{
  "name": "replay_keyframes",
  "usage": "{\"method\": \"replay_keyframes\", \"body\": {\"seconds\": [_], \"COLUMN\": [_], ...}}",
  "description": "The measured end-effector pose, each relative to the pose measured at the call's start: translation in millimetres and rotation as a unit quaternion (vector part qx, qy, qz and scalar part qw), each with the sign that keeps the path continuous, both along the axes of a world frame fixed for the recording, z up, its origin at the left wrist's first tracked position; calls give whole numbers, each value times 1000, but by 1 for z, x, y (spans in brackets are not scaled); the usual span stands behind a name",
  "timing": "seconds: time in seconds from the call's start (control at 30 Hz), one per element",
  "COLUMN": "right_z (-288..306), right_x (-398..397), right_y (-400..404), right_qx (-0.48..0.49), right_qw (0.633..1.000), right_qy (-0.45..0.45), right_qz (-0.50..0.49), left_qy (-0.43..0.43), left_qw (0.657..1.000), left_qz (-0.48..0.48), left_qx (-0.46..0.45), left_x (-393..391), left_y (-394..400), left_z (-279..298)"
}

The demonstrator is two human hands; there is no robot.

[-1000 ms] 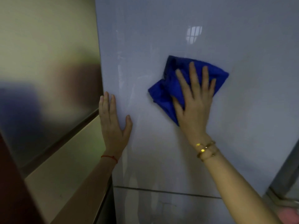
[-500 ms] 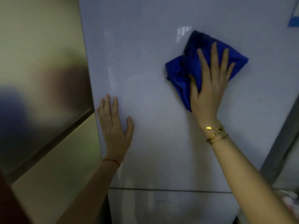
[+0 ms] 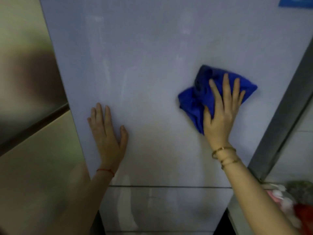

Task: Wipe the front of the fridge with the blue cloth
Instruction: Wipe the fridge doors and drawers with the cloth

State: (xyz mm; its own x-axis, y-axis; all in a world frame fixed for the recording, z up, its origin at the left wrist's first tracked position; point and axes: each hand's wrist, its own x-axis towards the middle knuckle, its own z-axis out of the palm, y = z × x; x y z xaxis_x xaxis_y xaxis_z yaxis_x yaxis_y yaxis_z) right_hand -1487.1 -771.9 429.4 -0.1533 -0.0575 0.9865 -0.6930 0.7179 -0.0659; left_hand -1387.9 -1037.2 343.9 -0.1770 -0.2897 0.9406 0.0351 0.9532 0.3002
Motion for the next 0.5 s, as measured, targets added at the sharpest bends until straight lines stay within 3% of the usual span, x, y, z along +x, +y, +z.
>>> {"method": "replay_keyframes", "body": {"seconds": [0.13,0.3,0.4,0.5], "right_z": [-25,-177,-249,-278], "right_x": [5,8,8,14], "right_y": [-14,-20,-13,-9], "right_qx": [65,281,273,210], "right_qw": [997,957,960,976], "right_qy": [18,53,57,37], "right_qz": [31,37,23,55], "left_qy": [7,21,8,-15], "left_qw": [1000,999,1000,1000], "left_qz": [1,1,-8,-8], "left_qx": [-20,-33,-24,-13], "left_x": [-1,0,9,25], "left_y": [-5,-12,-12,-17], "left_z": [-4,-35,-91,-170]}}
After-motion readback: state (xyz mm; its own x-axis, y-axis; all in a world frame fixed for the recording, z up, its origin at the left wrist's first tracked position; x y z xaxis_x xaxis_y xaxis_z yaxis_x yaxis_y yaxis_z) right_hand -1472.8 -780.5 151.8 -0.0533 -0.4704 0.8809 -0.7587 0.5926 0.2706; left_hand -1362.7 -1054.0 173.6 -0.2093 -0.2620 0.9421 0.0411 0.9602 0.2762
